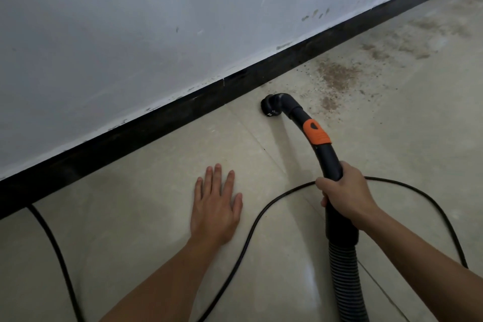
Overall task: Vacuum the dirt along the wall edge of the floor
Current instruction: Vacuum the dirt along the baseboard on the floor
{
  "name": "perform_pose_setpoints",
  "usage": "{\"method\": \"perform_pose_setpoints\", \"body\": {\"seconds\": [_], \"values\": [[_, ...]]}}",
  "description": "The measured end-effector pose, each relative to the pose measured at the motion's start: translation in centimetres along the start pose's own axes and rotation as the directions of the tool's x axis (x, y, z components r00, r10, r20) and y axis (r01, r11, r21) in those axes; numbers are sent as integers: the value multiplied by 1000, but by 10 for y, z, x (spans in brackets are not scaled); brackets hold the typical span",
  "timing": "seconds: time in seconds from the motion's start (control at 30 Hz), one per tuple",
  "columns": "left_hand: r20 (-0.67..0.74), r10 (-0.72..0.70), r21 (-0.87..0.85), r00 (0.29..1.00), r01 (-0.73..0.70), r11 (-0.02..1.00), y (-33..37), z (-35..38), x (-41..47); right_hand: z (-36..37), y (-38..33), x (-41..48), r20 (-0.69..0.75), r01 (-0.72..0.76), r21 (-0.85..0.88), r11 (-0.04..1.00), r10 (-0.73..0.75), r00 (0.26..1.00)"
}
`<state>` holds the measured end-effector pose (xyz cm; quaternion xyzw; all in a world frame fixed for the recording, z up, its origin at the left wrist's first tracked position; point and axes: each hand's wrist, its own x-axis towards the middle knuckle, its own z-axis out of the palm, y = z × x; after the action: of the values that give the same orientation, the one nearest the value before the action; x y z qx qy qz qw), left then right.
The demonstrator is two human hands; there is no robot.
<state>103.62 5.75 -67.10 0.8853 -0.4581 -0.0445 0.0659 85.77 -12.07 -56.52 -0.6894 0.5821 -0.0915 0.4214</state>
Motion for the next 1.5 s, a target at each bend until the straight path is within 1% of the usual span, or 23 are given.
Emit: {"method": "perform_pose_setpoints", "body": {"seconds": [0.1, 0.17, 0.37, 0.53, 0.63, 0.77, 0.87, 1.03, 1.17, 1.3, 1.4, 1.5], "values": [[-2, 1, -4, 1000, -1, 1000, 0, 0, 0, -3, -4, 17, -70, -13, 0, 1000, 13, 997], [-3, -1, -8, 1000, 1, 1000, 0, 0, 1, -4, -9, 34, -102, -38, 37, 999, 42, 994], [2, 3, -15, 1000, -3, 1000, 0, 1, 1, 8, -33, 73, -58, -82, 171, 982, 93, 994], [17, 0, -14, 1000, 1, 1000, 0, 1, 1, 21, -42, 69, -26, -72, 203, 977, 78, 997], [27, 4, -17, 1000, -4, 1000, 1, 1, 1, 26, -43, 56, -6, -41, 176, 984, 42, 999], [28, 20, -5, 999, -20, 1000, 0, -1, 1, 22, -39, 34, 40, 20, 42, 999, -22, 999], [40, 22, 8, 999, -22, 1000, 1, -3, 3, 8, -26, 16, 57, 24, -25, 999, -23, 998], [124, -40, 46, 992, 35, 998, 19, -15, 18, -33, 23, -22, 6, -92, 13, 996, 92, 996], [259, -19, 77, 966, -1, 997, 45, -29, 46, -73, 63, -51, -67, -206, 45, 977, 209, 976], [304, 2, 25, 953, -10, 1000, 82, -39, 76, -102, 90, -66, -128, -275, 91, 957, 285, 950], [309, 11, 38, 951, -24, 999, 99, -33, 96, -107, 98, -63, -152, -306, 121, 944, 322, 934], [233, 6, 34, 972, -14, 999, 102, -24, 113, -101, 94, -50, -154, -287, 131, 949, 306, 939]]}}
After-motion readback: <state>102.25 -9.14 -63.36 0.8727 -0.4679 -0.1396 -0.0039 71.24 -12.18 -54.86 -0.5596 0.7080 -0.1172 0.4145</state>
